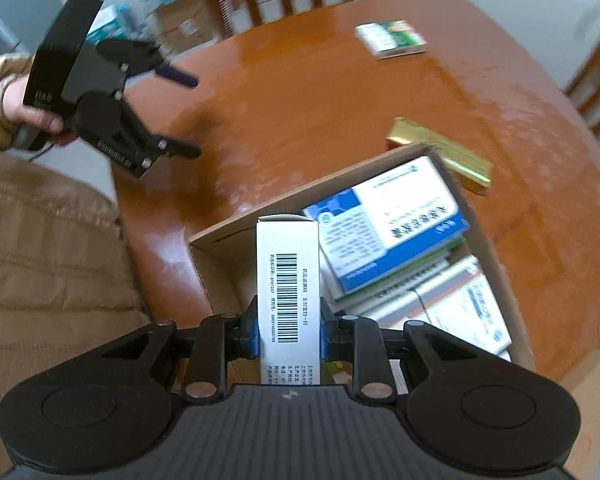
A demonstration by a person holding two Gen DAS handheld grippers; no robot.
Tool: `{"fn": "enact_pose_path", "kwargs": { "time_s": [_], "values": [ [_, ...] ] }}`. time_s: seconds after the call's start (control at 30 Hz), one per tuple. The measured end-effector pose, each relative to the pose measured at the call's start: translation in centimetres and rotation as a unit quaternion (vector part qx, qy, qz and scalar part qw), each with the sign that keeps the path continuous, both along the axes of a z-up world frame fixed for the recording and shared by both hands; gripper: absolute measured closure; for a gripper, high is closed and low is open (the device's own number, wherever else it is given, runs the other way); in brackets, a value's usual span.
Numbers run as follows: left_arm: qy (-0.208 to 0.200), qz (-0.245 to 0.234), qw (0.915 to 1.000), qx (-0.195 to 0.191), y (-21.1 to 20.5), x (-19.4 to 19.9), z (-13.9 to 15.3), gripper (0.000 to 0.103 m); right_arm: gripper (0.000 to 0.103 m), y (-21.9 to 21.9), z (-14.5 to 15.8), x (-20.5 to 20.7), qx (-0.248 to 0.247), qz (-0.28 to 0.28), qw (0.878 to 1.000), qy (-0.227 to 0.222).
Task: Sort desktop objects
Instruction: 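Lower the white-and-teal box into the cardboard box beside the blue-and-white box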
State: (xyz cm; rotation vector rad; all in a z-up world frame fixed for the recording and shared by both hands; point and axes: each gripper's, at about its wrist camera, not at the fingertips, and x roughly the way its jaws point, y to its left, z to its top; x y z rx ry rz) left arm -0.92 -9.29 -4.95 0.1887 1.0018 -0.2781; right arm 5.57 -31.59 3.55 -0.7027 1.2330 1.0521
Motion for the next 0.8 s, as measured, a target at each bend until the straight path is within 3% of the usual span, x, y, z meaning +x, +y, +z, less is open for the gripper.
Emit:
{"fn": "enact_pose_path", "kwargs": {
  "time_s": [0.33,0.8],
  "values": [
    [0.016,0.036,0.9992,0.011,-0.1,-0.4,-0.6,0.01,0.074,2.6,-4.5,0.8,-0.023,0.088,0.994,0.058],
    [0.028,0.046,0.9985,0.011,-0.6,0.1,-1.2,0.01,0.074,4.0,-7.6,0.7,-0.039,0.128,0.987,0.093]
  ]
}}
